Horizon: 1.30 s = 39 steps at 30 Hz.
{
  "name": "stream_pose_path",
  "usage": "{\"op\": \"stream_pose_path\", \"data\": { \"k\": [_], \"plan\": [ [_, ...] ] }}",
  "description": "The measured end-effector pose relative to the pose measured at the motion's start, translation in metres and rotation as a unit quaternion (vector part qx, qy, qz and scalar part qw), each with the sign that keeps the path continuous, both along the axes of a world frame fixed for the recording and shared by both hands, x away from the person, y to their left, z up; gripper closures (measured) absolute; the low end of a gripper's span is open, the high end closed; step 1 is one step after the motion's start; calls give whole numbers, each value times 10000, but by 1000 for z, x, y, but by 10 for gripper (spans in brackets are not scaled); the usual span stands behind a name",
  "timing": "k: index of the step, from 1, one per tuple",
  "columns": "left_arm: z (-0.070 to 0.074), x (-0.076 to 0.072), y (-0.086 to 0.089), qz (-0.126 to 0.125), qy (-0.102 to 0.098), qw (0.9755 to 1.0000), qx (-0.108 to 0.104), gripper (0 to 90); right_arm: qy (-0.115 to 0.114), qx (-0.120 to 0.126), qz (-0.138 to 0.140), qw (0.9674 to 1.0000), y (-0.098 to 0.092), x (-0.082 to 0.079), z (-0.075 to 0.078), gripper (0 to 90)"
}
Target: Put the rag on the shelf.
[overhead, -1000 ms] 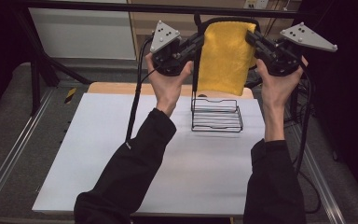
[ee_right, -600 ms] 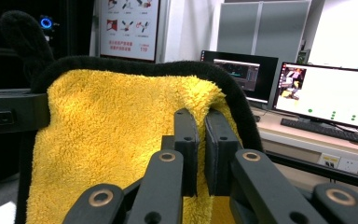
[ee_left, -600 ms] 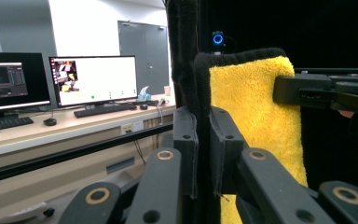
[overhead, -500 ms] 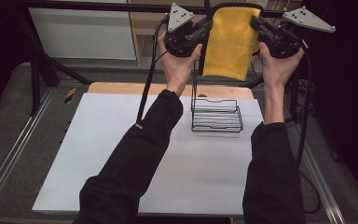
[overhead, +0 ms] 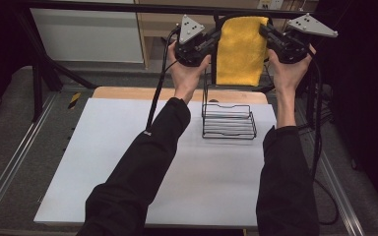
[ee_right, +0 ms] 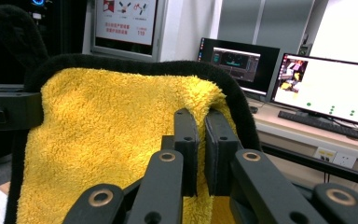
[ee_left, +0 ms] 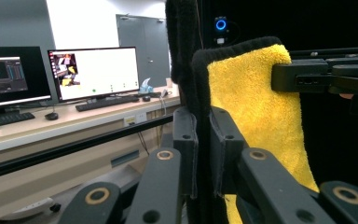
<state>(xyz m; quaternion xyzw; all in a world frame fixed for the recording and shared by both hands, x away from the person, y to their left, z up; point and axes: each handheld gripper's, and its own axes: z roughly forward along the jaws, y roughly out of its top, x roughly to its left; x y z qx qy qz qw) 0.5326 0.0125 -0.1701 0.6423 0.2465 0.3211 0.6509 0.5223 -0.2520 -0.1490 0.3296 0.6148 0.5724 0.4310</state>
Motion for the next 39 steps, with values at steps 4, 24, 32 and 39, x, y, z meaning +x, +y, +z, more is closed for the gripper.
{"op": "stream_pose_path", "data": {
  "k": [4, 24, 32, 39],
  "plan": [
    [-3, 4, 5, 67, -36, 9999, 71, 819, -28, -56, 43, 10000, 3, 3, 0, 851],
    [-35, -16, -5, -432, -42, 9977, 511, 818, 273, -134, 50, 9995, -19, -27, -39, 849],
    [-45, -28, 0, -555, -14, 9960, 694, 814, 279, -189, 145, 9993, -17, -45, -53, 847],
    [-50, -40, 1, -666, -66, 9937, 898, 811, 207, -241, 192, 9993, -17, -57, -65, 846]
  ]
}}
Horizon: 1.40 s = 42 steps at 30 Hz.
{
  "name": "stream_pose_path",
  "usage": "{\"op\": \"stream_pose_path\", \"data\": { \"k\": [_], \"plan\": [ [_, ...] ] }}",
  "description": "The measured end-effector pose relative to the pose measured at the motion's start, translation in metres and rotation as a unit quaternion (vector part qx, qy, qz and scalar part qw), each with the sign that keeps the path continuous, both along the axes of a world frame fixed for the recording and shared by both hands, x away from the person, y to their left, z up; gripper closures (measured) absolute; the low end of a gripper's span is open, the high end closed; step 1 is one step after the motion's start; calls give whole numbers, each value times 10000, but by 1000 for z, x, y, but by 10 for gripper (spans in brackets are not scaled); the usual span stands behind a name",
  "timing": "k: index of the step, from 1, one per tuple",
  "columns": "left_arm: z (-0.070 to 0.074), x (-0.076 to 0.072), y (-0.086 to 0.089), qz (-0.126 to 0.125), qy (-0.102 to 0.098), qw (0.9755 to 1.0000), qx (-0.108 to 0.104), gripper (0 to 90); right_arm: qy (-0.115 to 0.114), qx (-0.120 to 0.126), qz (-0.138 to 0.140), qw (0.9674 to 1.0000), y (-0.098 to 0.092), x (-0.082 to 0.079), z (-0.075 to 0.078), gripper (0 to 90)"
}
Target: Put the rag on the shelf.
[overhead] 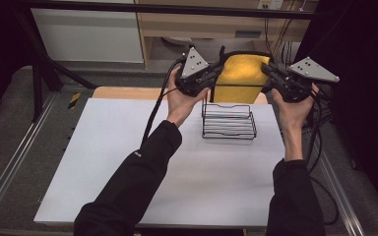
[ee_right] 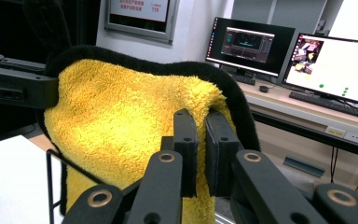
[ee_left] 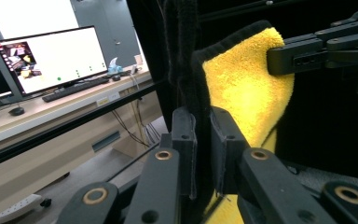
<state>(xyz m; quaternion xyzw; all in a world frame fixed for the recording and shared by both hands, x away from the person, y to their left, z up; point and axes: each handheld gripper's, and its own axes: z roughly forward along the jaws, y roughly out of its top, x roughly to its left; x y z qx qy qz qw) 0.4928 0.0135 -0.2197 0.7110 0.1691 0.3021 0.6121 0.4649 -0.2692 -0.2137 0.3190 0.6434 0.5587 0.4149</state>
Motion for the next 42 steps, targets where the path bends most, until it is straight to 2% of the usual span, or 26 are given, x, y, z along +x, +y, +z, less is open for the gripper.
{"op": "stream_pose_path", "data": {
  "k": [8, 13, 17, 22, 25, 29, 30, 32, 35, 37, 38, 40, 42],
  "plan": [
    [-9, -14, 1, -79, 61, 9998, 190, 806, -120, -25, 34, 9999, 2, -14, -15, 843],
    [-18, -22, 1, -110, 217, 9994, 259, 803, -90, -28, 88, 9999, 2, -23, -24, 839],
    [-25, -27, -1, -97, 384, 9982, 448, 797, 74, -26, 210, 9997, -2, -29, -32, 831],
    [-33, -29, -2, -80, 632, 9963, 577, 780, 286, -14, 311, 9991, -5, -32, -42, 825],
    [-35, -29, -2, -122, 813, 9951, 557, 749, 373, -57, 353, 9987, -6, -33, -46, 823],
    [-28, -28, -2, -233, 1111, 9929, 361, 637, 427, -124, 372, 9983, -7, -33, -51, 824],
    [-24, -27, -2, -251, 1163, 9924, 302, 598, 445, -128, 375, 9982, -7, -33, -52, 824],
    [-18, -28, -4, -254, 1160, 9926, 256, 584, 452, -183, 389, 9980, -8, -34, -53, 823],
    [-14, -31, -8, -353, 1159, 9924, 224, 627, 468, -289, 410, 9976, -8, -34, -55, 821],
    [-14, -34, -11, -258, 1163, 9922, 356, 704, 483, -314, 436, 9974, -8, -34, -56, 819],
    [-16, -34, -12, -242, 1212, 9915, 419, 764, 499, -343, 447, 9972, -8, -34, -57, 817],
    [-21, -33, -12, -255, 1343, 9896, 454, 818, 513, -362, 438, 9971, -7, -35, -57, 815],
    [-25, -32, -12, -294, 1383, 9887, 503, 830, 516, -351, 437, 9971, -7, -35, -58, 814]
  ]
}}
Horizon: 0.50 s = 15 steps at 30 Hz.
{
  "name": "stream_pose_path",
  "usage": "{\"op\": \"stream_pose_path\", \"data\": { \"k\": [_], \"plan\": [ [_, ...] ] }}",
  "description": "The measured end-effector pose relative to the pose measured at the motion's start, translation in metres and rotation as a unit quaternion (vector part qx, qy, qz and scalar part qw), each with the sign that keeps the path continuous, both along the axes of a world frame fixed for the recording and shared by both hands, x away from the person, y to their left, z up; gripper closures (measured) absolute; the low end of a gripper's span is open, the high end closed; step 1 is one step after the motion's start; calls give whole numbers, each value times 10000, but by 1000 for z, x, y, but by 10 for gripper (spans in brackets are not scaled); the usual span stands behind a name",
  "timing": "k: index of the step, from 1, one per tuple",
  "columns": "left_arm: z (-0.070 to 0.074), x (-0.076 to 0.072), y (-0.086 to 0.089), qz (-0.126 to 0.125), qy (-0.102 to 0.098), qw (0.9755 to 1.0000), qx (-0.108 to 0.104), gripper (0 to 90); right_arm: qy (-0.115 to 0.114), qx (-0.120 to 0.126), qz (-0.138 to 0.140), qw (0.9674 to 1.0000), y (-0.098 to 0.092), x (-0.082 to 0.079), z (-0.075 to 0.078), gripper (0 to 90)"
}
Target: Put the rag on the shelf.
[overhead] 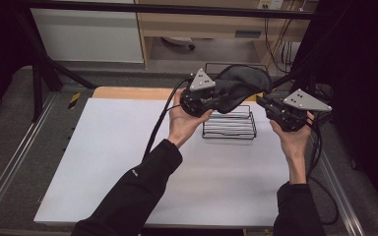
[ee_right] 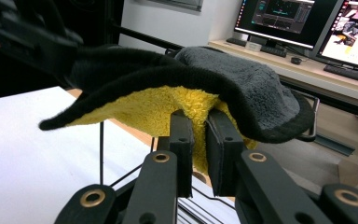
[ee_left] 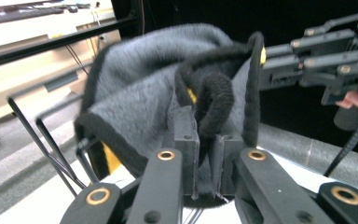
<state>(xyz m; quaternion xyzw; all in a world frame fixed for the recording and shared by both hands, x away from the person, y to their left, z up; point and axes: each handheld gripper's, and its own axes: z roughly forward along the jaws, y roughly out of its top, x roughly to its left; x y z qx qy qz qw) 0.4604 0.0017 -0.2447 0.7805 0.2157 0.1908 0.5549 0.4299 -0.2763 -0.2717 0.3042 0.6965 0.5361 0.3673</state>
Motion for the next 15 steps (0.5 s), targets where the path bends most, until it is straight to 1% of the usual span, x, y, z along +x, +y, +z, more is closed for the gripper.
{"op": "stream_pose_path", "data": {
  "k": [1, 3, 6, 8, 10, 11, 13, 15],
  "plan": [
    [-2, 0, 0, -21, -3, 10000, 42, 833, 0, 2, -6, 10000, 0, 0, 0, 811],
    [-7, -1, 0, -25, -80, 9999, 147, 834, 22, 10, 2, 10000, 0, -1, -1, 784],
    [-12, 1, -1, 3, -85, 9996, 268, 835, 83, 7, 39, 10000, 0, -2, -2, 759],
    [-13, 1, -2, 17, -102, 9994, 337, 836, 156, 85, 56, 9998, -1, -4, -1, 715],
    [-15, 2, -4, 35, -144, 9988, 461, 840, 316, 193, 86, 9993, -2, -7, 1, 659],
    [-17, 2, -5, 41, -180, 9984, 542, 841, 347, 226, 76, 9991, -3, -9, 2, 649],
    [-19, 2, -5, 41, -195, 9981, 583, 842, 423, 362, 63, 9984, -6, -15, 5, 610],
    [-22, 3, -5, 43, -183, 9979, 615, 843, 423, 525, 46, 9977, -10, -22, 9, 585]
  ]
}}
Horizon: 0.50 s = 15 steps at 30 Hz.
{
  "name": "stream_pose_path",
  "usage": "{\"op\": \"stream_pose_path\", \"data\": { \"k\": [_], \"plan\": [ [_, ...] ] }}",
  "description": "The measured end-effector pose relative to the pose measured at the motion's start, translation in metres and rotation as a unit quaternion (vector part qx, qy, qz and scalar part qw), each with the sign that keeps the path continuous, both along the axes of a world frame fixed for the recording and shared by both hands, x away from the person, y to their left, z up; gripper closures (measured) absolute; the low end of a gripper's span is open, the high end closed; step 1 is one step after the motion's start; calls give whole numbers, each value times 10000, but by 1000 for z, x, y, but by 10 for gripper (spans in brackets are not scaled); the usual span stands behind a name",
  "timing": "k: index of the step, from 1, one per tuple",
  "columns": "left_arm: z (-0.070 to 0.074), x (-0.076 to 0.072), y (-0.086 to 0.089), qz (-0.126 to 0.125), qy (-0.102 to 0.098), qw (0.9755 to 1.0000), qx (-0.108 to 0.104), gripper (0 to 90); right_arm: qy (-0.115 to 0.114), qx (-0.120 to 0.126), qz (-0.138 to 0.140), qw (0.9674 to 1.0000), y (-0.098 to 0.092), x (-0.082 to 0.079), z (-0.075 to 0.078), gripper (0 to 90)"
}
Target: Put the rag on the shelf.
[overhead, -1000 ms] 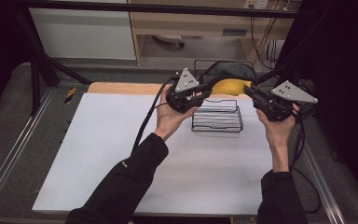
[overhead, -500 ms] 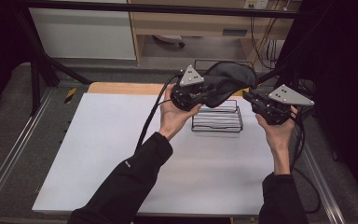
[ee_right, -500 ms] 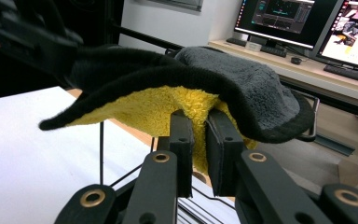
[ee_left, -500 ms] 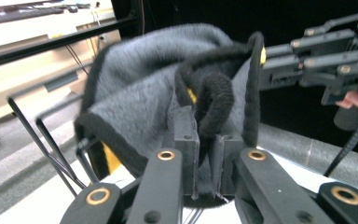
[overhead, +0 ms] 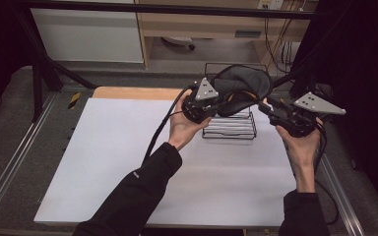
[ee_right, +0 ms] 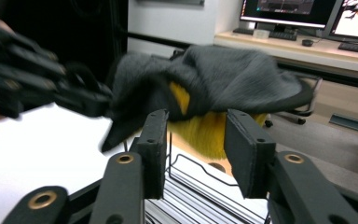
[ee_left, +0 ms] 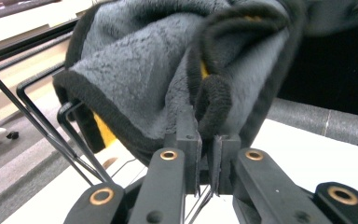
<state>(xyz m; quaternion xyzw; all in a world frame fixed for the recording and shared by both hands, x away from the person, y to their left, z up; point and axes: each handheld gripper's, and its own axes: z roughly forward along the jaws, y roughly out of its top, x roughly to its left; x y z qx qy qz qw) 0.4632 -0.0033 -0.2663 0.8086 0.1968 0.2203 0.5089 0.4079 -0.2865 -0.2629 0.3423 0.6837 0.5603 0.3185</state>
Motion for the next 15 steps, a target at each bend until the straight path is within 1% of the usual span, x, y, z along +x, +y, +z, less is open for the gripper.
{"op": "stream_pose_path", "data": {
  "k": [2, 3, 4, 5, 7, 8, 9, 10, 11, 12, 13, 14, 15],
  "plan": [
    [-3, 1, 1, -6, 19, 10000, 30, 843, -58, 121, -89, 9999, -4, -4, 6, 565],
    [-4, 2, 1, -5, 26, 10000, 48, 843, -94, 162, -174, 9997, -5, -4, 10, 557],
    [-5, 2, 2, -7, 27, 10000, 49, 843, -84, 194, -287, 9994, -5, -1, 15, 539],
    [-5, 3, 2, -5, 29, 10000, 41, 843, -50, 188, -395, 9990, -4, 3, 19, 521],
    [-6, 4, 3, -9, 44, 10000, 21, 843, 27, 193, -584, 9981, -2, 15, 24, 521],
    [-6, 4, 3, -13, 45, 10000, 17, 843, 131, 234, -634, 9976, 0, 23, 25, 522],
    [-7, 5, 4, -23, 46, 10000, 15, 843, 188, 270, -665, 9972, 2, 30, 27, 535],
    [-7, 5, 4, -27, 58, 10000, 17, 843, 252, 269, -649, 9972, 6, 38, 28, 546],
    [-7, 5, 4, -34, 58, 10000, 24, 842, 294, 233, -734, 9966, 10, 45, 28, 547],
    [-7, 5, 4, -36, 59, 10000, 32, 842, 332, 175, -845, 9957, 12, 50, 29, 547],
    [-8, 5, 5, -38, 52, 10000, 28, 842, 365, 168, -994, 9942, 13, 55, 29, 545],
    [-8, 5, 5, -44, 43, 10000, 24, 841, 382, 192, -1152, 9924, 12, 60, 29, 542],
    [-8, 5, 6, -49, 37, 10000, 27, 841, 417, 209, -1249, 9911, 11, 65, 29, 537]
  ]
}}
